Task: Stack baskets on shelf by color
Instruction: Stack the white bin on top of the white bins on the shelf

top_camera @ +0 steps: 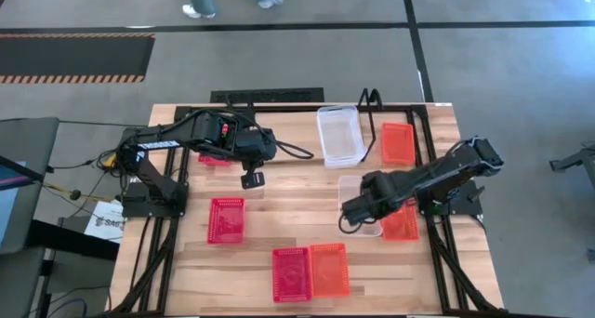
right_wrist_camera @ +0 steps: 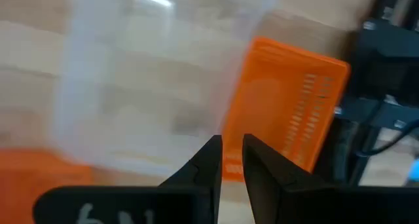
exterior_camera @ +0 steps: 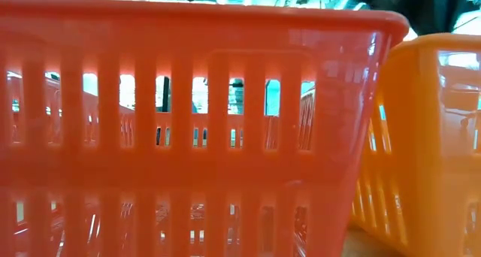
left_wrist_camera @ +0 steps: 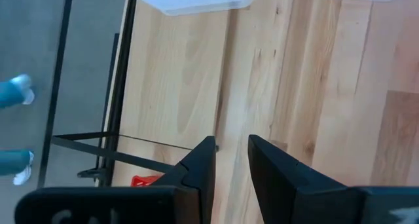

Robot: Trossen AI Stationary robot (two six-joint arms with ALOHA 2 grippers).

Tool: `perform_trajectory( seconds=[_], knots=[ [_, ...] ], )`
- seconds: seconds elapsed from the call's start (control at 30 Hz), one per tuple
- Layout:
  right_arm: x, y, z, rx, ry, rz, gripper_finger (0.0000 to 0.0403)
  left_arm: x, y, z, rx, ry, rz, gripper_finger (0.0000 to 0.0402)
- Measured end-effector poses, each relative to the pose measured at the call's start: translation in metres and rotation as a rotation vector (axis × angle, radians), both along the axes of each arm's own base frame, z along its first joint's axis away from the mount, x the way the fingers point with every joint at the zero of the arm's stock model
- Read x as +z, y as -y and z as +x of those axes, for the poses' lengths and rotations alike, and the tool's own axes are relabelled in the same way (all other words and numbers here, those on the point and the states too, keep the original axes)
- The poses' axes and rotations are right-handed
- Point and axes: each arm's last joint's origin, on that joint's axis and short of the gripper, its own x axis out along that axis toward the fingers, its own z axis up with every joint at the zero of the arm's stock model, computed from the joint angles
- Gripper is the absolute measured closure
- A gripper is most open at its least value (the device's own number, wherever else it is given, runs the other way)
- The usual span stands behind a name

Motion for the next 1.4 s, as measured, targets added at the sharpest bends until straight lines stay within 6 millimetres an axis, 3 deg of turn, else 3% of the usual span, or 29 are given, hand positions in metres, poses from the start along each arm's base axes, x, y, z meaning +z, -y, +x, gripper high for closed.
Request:
perform_trajectory(
  seconds=[0.17,0.4,0.63,0.8,1.03,1.4],
  knots=[
    [-0.02,0.015,-0.013,-0.021,0.096,0.033,0.0321,0.0,0.001,0.0,-0.002,0.005,-0.03,0.0322],
    [-0.047,0.056,-0.032,-0.052,0.119,0.047,0.0314,0.0,0.001,0.001,0.012,0.016,-0.037,0.0322],
    [-0.06,0.089,-0.034,0.002,0.214,0.067,0.0273,0.0,0.001,0.001,0.039,0.026,-0.047,0.0322],
    [-0.069,0.107,-0.04,0.025,0.163,0.072,0.024,0.0,0.001,0.001,0.056,0.033,-0.054,0.0322],
    [-0.071,0.115,-0.046,0.013,0.111,0.092,0.0215,0.001,0.0,0.002,0.075,0.048,-0.042,0.0322],
    [-0.072,0.119,-0.04,0.019,0.171,0.028,0.0217,0.001,-0.002,0.003,0.08,0.059,-0.041,0.0322]
  ],
)
